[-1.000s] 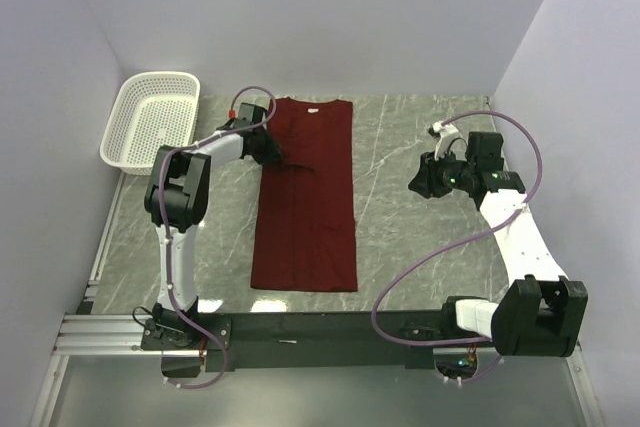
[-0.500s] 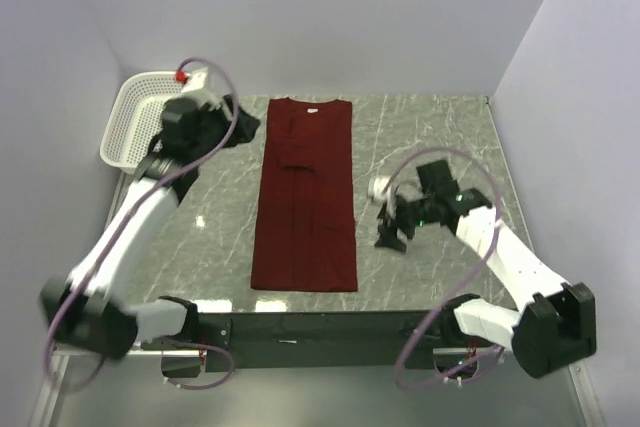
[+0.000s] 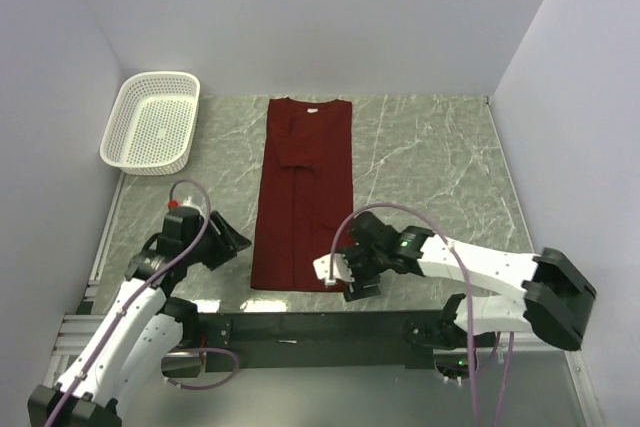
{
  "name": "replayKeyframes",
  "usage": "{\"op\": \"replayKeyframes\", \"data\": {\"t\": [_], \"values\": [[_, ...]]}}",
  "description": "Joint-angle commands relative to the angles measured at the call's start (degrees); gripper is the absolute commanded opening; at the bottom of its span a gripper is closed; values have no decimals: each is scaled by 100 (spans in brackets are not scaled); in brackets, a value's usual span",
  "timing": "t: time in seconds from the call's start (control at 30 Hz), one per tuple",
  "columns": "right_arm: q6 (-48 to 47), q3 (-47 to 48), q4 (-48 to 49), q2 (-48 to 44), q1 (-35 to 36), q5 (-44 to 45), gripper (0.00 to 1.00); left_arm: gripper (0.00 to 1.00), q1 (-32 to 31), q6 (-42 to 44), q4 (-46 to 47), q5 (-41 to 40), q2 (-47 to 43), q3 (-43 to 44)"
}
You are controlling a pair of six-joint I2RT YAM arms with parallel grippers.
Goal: Fold and stack the t-shirts
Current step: Fold the tshirt
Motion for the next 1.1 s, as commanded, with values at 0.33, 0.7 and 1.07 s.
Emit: {"op": "replayKeyframes", "data": {"t": [0.33,0.7,1.07], "values": [[446,326,594,1181,750,969,69,58,-7,-1836,-543,389,100,-823],[499,230,638,1173,776,1022,65,54,-279,-2064,-147,345,531,-1096],[499,309,577,1261,768,986,64,49,-1176,-2539,72,-164,829,-1263]]}}
